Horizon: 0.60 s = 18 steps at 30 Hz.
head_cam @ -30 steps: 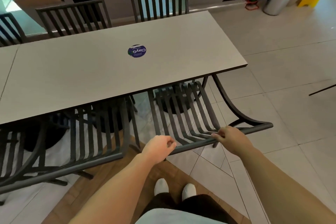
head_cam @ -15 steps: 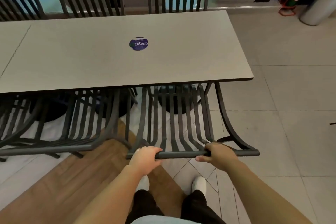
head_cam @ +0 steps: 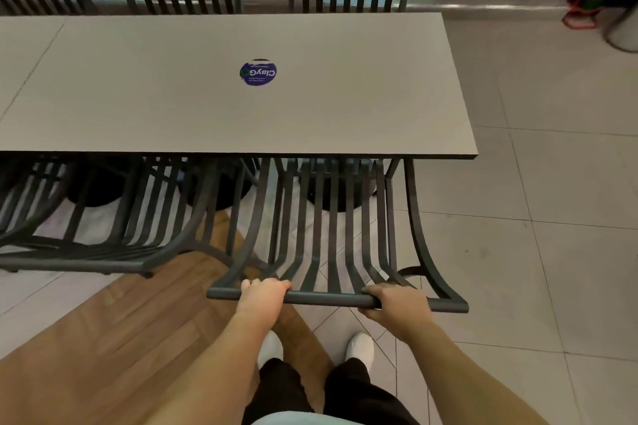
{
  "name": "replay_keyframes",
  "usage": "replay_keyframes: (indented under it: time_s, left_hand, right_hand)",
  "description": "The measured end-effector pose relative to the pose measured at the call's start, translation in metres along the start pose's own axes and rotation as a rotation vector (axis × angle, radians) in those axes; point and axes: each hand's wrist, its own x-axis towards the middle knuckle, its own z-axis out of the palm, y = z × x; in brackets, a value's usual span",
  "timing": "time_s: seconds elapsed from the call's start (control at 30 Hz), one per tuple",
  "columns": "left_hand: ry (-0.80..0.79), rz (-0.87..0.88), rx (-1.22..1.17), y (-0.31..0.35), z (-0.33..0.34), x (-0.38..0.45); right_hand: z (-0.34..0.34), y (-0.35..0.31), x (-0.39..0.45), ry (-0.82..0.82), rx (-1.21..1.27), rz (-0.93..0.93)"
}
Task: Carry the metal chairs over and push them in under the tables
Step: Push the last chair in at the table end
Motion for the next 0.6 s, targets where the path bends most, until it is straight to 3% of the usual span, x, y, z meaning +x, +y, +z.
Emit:
replay_keyframes:
  time_s: [0.6]
  left_hand:
    - [0.038,0.005,0.028,0.030,-0.035,0.045]
  right_hand:
    - [-0.028,0.045,0.046,-0.014,-0.060,0.007]
